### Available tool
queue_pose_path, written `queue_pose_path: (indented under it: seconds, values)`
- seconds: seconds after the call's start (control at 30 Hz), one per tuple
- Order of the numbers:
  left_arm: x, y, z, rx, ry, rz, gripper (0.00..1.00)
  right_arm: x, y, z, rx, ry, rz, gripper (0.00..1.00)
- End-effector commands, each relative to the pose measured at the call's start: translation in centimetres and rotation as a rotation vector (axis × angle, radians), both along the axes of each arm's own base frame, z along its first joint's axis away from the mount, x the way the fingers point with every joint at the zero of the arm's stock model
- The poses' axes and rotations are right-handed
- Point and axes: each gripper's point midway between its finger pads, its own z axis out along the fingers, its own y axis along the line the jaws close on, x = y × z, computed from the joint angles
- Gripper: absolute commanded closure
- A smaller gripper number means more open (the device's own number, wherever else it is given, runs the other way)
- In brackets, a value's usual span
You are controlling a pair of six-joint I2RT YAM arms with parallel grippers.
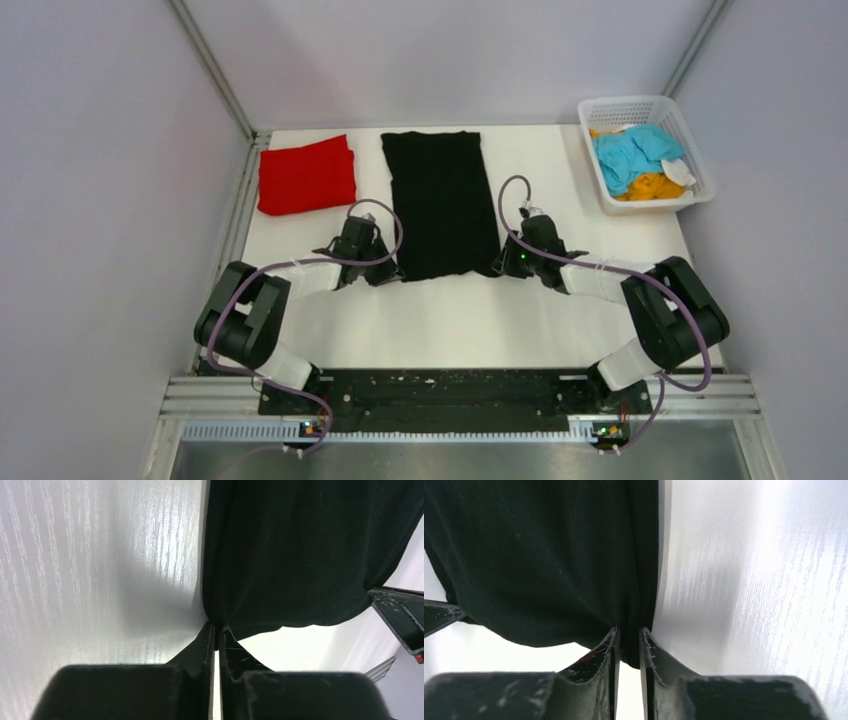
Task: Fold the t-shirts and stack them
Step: Grab one side of the 2/3 rectangular tshirt with both arms
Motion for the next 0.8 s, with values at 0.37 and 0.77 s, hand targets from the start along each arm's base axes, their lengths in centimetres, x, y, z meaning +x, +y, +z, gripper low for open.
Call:
queue_pose_path:
  seconds: [0.37, 0.77]
  values:
    - [-6.4, 2.8, -3.1, 0.189, 0.063, -0.002, 1.00, -6.8, -1.5, -2.1, 0.044, 0.137, 0.023, 1.00]
    - [-13.4, 3.1, -1.3, 0.131, -0.009, -0.080, 1.00, -15.8, -0.8, -0.3, 0.152, 0.206, 0.096, 1.00]
